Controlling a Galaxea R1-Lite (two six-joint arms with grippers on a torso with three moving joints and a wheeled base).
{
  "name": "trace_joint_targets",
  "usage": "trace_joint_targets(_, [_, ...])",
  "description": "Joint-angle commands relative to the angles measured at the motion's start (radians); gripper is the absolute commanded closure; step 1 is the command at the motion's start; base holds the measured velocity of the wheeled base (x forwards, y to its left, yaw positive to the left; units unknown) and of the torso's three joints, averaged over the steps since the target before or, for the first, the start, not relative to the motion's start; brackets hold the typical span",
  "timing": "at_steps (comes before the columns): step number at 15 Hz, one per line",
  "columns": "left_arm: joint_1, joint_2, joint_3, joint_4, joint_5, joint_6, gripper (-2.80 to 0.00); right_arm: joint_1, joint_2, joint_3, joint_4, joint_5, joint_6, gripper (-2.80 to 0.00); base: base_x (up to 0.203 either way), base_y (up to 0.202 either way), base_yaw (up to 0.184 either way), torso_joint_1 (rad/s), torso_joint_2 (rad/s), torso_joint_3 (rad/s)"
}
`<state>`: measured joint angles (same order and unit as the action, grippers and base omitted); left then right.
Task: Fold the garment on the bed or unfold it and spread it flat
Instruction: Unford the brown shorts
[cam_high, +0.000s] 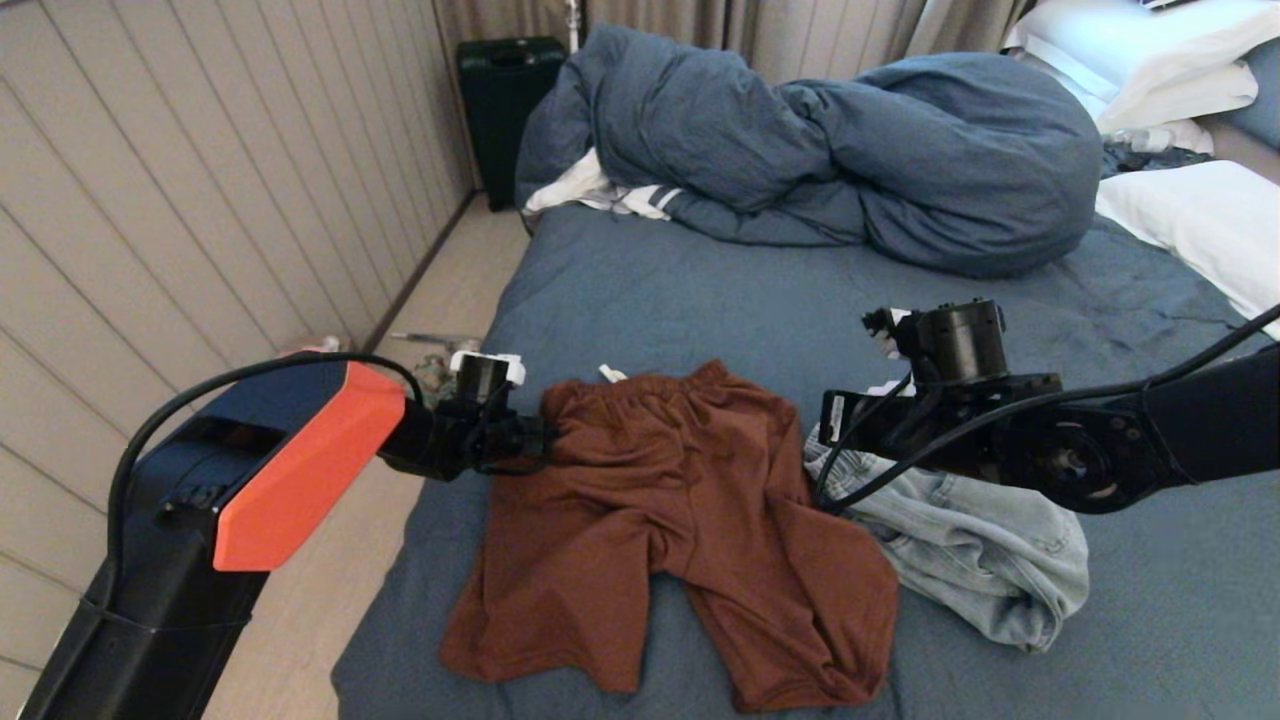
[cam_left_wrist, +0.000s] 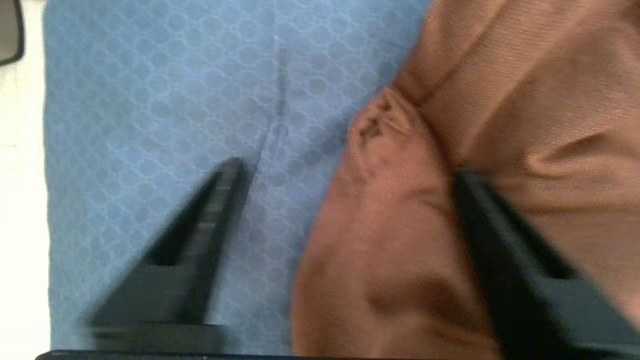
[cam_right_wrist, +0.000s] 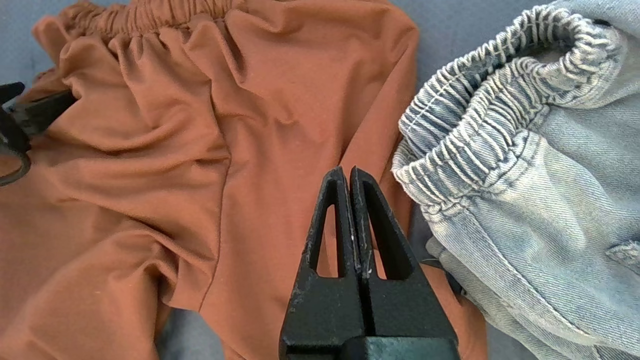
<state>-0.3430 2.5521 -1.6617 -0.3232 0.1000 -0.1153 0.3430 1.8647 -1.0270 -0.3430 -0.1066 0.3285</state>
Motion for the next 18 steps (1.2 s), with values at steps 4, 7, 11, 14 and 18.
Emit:
trace_joint_targets(4, [0.010, -0.017, -0.032, -0.008, 0.038, -0.005, 0.00, 0.002, 0.007, 0.001, -0.002, -0.001, 0.003, 0.00, 0.000, 0.000, 0.000, 0.000, 0.00, 0.000])
trace_joint_targets(7, [0.045, -0.043, -0.042, -0.002, 0.038, -0.007, 0.00, 0.001, 0.005, 0.004, -0.002, -0.001, 0.003, 0.00, 0.000, 0.000, 0.000, 0.000, 0.00, 0.000])
trace_joint_targets(11, [0.082, -0.061, -0.045, 0.004, 0.037, -0.006, 0.00, 0.002, 0.001, 0.007, -0.002, -0.001, 0.003, 0.00, 0.000, 0.000, 0.000, 0.000, 0.00, 0.000])
trace_joint_targets(14, [0.104, -0.067, -0.056, 0.018, 0.032, -0.006, 0.00, 0.004, 0.001, 0.010, -0.002, -0.001, 0.003, 0.00, 0.000, 0.000, 0.000, 0.000, 0.00, 0.000])
trace_joint_targets(18, [0.168, -0.081, -0.087, 0.085, 0.020, -0.003, 0.00, 0.005, 0.005, 0.010, -0.002, -0.001, 0.003, 0.00, 0.000, 0.000, 0.000, 0.000, 0.00, 0.000])
